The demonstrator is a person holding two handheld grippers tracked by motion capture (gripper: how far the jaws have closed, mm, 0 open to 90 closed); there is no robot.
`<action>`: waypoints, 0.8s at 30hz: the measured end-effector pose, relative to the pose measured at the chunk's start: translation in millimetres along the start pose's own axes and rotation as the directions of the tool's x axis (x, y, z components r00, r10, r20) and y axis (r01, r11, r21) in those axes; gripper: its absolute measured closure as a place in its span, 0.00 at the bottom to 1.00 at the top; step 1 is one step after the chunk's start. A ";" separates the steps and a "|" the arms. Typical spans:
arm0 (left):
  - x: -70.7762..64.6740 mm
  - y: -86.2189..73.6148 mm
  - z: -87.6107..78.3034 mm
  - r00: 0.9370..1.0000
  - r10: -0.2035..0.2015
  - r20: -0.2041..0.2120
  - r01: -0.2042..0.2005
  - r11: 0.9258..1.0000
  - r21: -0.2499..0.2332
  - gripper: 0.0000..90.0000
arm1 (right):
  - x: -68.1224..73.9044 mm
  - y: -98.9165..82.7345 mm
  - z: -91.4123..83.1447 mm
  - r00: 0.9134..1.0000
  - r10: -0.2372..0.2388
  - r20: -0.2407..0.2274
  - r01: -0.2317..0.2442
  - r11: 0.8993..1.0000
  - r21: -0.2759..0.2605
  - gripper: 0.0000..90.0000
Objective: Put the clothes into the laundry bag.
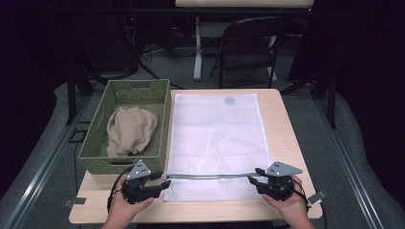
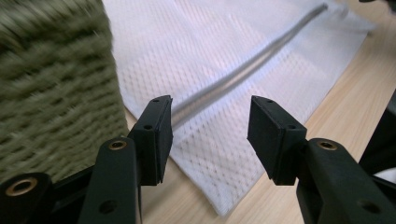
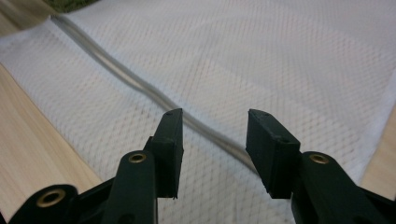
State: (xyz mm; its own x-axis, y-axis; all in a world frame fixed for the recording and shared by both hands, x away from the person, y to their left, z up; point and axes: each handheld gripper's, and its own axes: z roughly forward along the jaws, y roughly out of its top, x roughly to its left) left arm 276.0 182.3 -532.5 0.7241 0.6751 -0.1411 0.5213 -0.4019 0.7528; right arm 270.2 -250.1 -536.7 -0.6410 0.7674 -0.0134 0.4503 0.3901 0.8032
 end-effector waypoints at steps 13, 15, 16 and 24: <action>1.2 -3.6 13.7 1.000 0.021 -0.002 -0.021 0.999 0.042 0.55 | 4.4 -9.2 16.0 0.999 -0.040 -0.010 0.041 0.998 0.052 0.57; 1.5 -4.1 13.1 1.000 0.019 0.000 -0.019 0.999 0.040 0.55 | 3.0 -10.1 15.3 0.999 -0.033 -0.012 0.033 0.998 0.052 0.57; 1.2 -4.4 12.5 1.000 0.012 0.002 -0.012 0.999 0.033 0.55 | 3.1 -10.3 14.7 0.999 -0.030 -0.011 0.030 0.998 0.046 0.57; 1.4 -5.9 9.7 1.000 -0.012 -0.002 0.012 1.000 0.011 0.54 | 1.5 -8.7 15.6 0.999 -0.035 -0.008 0.035 0.998 0.045 0.56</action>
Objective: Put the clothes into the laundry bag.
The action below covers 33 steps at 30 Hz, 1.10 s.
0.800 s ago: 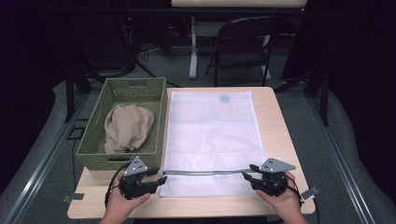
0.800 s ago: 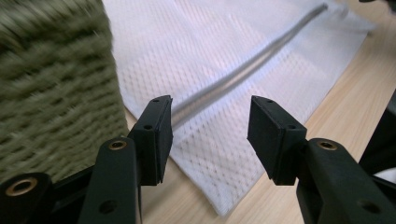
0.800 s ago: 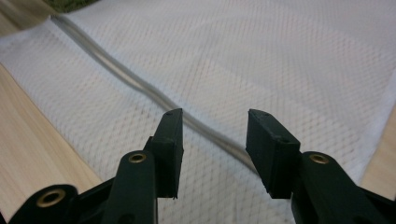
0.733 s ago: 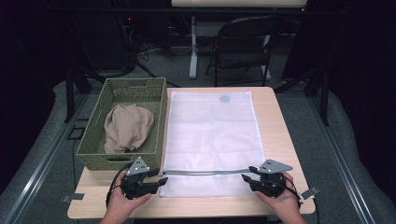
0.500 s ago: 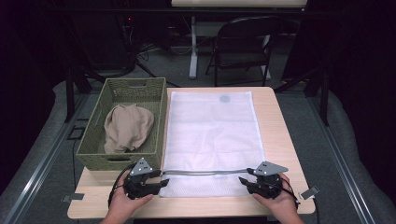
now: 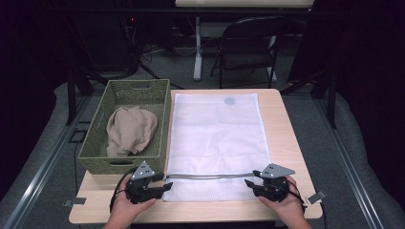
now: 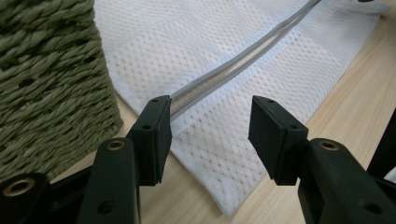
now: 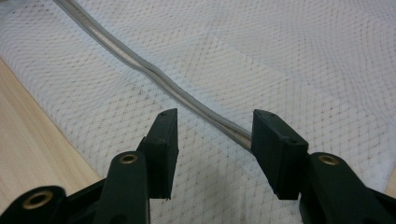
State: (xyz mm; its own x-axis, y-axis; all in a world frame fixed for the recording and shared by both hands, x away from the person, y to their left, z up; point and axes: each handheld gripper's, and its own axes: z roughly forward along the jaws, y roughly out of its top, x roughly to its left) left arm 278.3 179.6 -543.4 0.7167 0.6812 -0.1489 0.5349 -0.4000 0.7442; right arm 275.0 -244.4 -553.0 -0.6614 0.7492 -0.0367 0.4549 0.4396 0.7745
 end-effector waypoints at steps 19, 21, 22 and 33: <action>-14.4 13.8 -27.7 0.999 0.029 -0.041 -0.030 0.999 -0.027 0.50 | 0.3 7.9 6.8 0.999 -0.015 -0.029 0.014 1.000 -0.016 0.53; -14.6 16.9 -32.2 0.999 0.013 -0.041 -0.014 0.999 -0.036 0.48 | 0.2 8.1 8.3 0.999 -0.017 -0.029 0.016 1.000 -0.011 0.53; -14.9 18.3 -34.3 0.999 0.003 -0.042 -0.004 0.999 -0.044 0.48 | 0.0 8.2 8.8 0.999 -0.017 -0.035 0.017 1.000 -0.008 0.52; -10.9 25.6 -47.1 0.998 -0.032 -0.062 0.030 0.999 -0.036 0.44 | -1.0 12.3 13.8 0.999 -0.008 -0.048 0.008 1.000 -0.005 0.50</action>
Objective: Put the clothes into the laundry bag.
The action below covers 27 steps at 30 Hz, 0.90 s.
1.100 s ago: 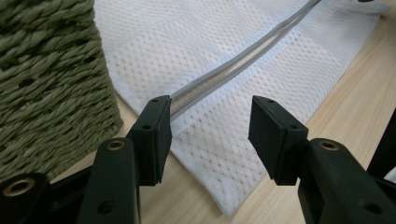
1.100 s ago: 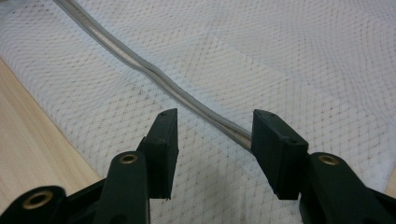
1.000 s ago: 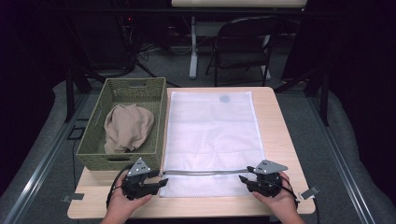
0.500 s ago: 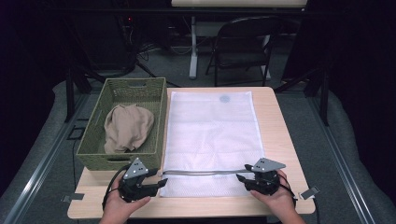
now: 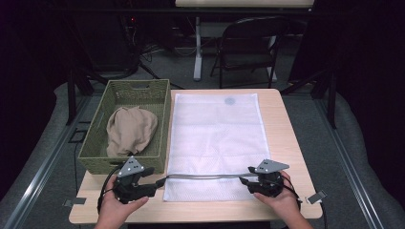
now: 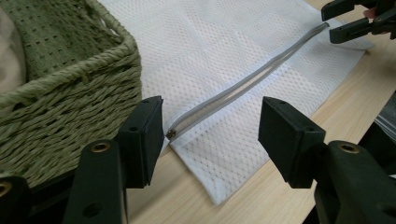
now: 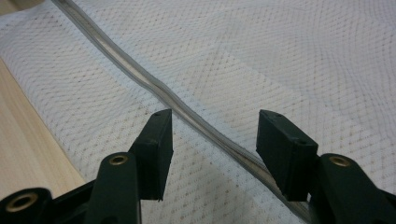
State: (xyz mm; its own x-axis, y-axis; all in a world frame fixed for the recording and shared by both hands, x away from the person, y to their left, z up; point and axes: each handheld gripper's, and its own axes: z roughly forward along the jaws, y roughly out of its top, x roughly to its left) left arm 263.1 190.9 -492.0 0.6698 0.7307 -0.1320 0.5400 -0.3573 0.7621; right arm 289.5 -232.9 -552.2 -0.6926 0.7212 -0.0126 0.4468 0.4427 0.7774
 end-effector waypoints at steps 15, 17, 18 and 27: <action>22.1 41.8 -19.0 0.998 -0.056 -0.042 0.058 0.997 0.041 0.44 | -1.9 1.2 1.9 1.000 0.012 -0.012 -0.012 1.000 -0.001 0.46; 27.9 48.7 -21.7 0.997 -0.077 -0.022 0.078 0.996 0.041 0.45 | -1.8 1.2 2.0 1.000 0.014 -0.014 -0.014 1.000 -0.006 0.46; 27.9 48.7 -21.7 0.997 -0.077 -0.022 0.078 0.996 0.041 0.45 | -1.8 1.2 1.9 1.000 0.013 -0.012 -0.013 1.000 -0.008 0.46; 54.0 78.5 -31.3 0.988 -0.140 -0.059 0.143 0.987 0.066 0.44 | -2.7 1.0 2.5 1.000 0.014 -0.010 -0.014 1.000 -0.007 0.44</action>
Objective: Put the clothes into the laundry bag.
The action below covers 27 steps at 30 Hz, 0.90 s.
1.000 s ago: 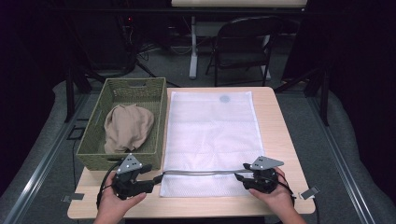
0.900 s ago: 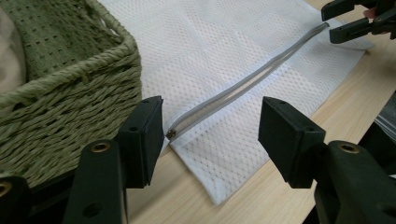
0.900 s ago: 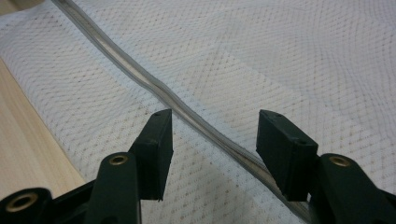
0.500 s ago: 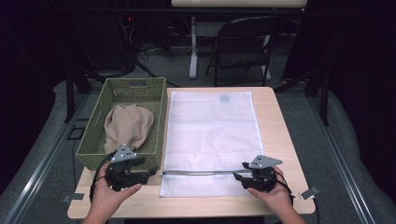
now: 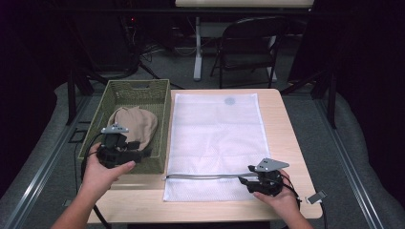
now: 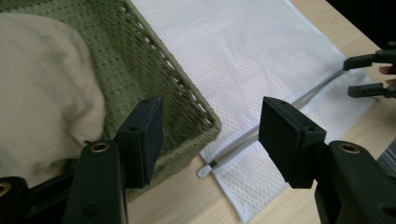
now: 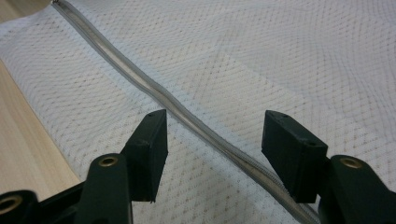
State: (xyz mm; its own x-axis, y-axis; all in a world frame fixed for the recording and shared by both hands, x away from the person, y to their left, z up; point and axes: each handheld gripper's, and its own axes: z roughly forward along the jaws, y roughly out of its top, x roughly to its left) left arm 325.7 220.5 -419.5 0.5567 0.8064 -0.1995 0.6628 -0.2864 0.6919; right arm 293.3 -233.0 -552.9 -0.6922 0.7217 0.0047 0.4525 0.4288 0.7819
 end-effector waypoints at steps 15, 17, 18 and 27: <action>36.6 38.5 5.6 0.992 -0.058 -0.110 0.065 0.996 0.062 0.43 | -1.5 -2.6 -1.4 1.000 0.025 -0.005 -0.025 1.000 0.005 0.43; 41.6 42.3 9.0 0.990 -0.077 -0.120 0.086 0.994 0.072 0.43 | -1.4 -2.7 -1.6 1.000 0.026 -0.005 -0.026 1.000 0.005 0.43; 45.7 45.1 11.6 0.987 -0.091 -0.134 0.103 0.992 0.079 0.43 | -1.3 -2.7 -1.7 1.000 0.026 -0.005 -0.026 1.000 0.004 0.43; 71.3 58.3 26.2 0.969 -0.153 -0.194 0.174 0.980 0.097 0.47 | -1.6 -3.2 -2.4 0.999 0.033 -0.008 -0.033 0.999 0.000 0.43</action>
State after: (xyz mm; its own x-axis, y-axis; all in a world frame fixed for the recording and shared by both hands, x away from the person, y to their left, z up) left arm 417.2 247.7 -411.6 0.3413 0.9255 -0.1644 0.7946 -0.1907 0.5764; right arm 291.5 -236.8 -553.9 -0.6812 0.7312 0.0359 0.4755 0.4046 0.7811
